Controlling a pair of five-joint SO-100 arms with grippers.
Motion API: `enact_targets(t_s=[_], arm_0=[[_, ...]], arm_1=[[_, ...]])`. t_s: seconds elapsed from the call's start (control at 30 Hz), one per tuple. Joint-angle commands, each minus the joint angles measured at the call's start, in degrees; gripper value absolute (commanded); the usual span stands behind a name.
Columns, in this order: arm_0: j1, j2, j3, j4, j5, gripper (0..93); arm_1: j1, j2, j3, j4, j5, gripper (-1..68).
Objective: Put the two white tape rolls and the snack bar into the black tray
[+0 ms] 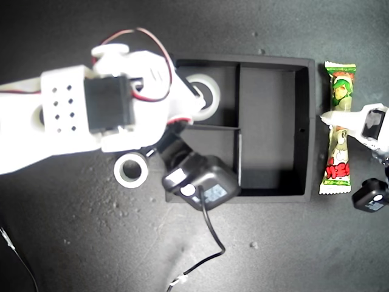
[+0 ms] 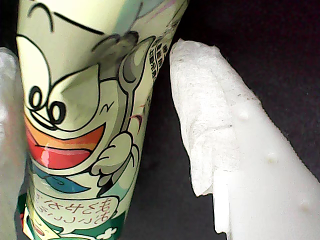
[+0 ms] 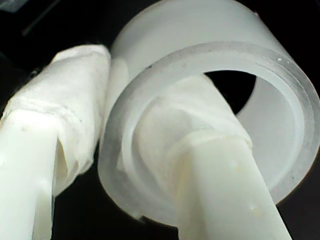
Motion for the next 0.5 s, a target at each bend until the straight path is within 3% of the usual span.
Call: enact_targets(t_s=[0.0,0.23,0.37,0.47], arm_0=[[-0.6,-0.5,-4.7,-0.4,0.4,0.2],[-0.4,-12.1,-20.8,7.6,0.4,3.5],[-0.5,-33.0,-61.4,27.0,-0.4,12.1],[-1.2,-32.2,-62.0,29.6,-0.9,12.5]], arm_1=[[0.3,-0.1,-1.9,-1.0,-2.2,14.6],[0.9,0.0,-2.5,-0.2,-1.6,0.0],[0.7,0.4,-4.9,3.9,-1.6,-0.2],[0.6,0.9,-9.2,10.2,-1.0,-0.2]])
